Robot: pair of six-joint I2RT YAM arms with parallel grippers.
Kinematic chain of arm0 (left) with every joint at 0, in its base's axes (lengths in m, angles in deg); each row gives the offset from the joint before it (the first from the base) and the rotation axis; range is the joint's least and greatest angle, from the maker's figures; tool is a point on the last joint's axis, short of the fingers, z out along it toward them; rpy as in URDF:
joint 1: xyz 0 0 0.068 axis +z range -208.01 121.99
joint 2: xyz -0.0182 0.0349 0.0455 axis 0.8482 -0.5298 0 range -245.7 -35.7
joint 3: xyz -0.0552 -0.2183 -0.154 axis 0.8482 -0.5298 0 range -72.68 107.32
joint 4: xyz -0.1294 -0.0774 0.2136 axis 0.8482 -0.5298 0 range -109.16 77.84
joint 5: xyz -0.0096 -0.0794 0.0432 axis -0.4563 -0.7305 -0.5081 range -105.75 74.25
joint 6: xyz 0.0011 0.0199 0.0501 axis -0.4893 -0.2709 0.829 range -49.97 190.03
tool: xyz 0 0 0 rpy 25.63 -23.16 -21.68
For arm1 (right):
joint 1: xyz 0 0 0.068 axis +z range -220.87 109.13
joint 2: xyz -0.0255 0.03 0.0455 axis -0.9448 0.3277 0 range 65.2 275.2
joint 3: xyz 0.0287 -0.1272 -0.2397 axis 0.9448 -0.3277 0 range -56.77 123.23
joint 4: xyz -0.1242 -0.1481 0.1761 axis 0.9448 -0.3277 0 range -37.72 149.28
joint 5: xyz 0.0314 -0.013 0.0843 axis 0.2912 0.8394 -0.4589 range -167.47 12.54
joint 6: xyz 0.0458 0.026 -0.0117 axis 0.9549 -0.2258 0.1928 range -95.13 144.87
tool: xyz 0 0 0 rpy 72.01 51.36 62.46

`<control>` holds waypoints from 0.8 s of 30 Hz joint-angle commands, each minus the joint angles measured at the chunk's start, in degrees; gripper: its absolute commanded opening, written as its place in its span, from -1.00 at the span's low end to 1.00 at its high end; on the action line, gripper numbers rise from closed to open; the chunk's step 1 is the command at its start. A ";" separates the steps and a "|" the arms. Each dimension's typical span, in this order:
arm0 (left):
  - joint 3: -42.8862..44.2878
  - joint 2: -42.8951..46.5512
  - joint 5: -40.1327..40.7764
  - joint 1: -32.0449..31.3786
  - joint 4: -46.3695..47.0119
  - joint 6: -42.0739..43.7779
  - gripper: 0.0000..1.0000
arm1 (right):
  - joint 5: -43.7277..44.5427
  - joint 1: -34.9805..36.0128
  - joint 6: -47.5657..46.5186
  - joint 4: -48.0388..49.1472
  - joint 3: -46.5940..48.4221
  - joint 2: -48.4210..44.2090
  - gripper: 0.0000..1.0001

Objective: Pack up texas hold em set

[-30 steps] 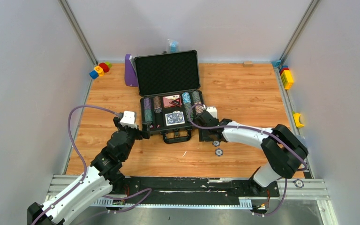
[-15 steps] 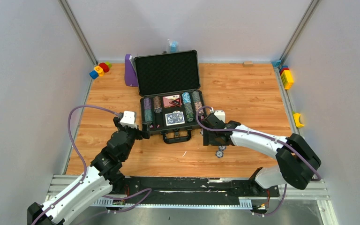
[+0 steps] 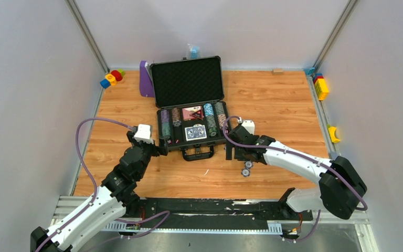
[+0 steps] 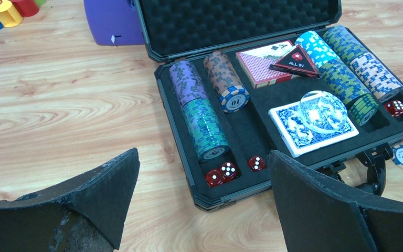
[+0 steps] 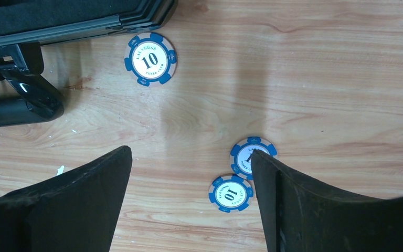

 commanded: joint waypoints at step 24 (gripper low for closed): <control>-0.73 0.61 2.90 -0.11 2.33 -3.01 1.00 | -0.56 -1.56 -3.03 1.65 5.14 4.33 0.93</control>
